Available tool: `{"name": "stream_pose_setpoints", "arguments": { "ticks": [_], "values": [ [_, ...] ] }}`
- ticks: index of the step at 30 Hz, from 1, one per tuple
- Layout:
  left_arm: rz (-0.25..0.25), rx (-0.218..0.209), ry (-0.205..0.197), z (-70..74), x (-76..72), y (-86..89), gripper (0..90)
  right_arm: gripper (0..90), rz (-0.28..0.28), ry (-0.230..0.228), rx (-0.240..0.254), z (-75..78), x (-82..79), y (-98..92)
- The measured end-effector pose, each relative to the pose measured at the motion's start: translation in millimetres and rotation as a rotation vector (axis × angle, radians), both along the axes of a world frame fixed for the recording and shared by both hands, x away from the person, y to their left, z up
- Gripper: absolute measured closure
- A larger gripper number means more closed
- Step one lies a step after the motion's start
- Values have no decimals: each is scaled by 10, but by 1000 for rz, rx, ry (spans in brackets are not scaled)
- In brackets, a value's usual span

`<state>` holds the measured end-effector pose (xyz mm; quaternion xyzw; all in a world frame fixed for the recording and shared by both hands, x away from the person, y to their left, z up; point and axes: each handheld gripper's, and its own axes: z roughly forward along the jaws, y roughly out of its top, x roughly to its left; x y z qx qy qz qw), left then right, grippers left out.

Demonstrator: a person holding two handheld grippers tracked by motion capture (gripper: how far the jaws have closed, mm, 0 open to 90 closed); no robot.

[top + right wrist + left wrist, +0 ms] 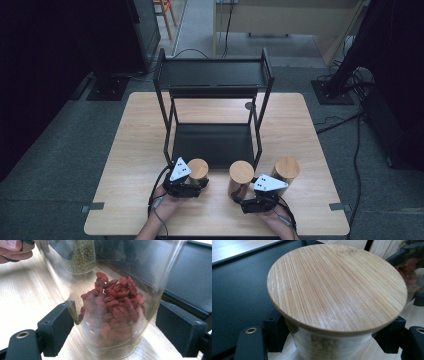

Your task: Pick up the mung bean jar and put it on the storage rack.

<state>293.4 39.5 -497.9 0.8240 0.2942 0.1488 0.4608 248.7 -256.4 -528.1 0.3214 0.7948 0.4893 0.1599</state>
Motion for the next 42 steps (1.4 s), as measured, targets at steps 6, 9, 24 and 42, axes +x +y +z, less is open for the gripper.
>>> {"name": "stream_pose_setpoints", "arguments": {
  "ticks": [6, 9, 24, 42],
  "values": [
    [1, 3, -3, -1, 32, -25, 257, 150, 0, 2, -2, -1, 2, 2],
    [-3, -9, -1, 19, 55, -40, 257, 149, 0, 4, -2, -1, 4, 2],
    [-2, 13, -11, 64, 165, -101, 257, 150, 0, 8, -9, -1, 2, 9],
    [31, -17, -7, 117, 300, -73, 257, 150, -4, 14, -7, -2, 5, 7]
  ]
}}
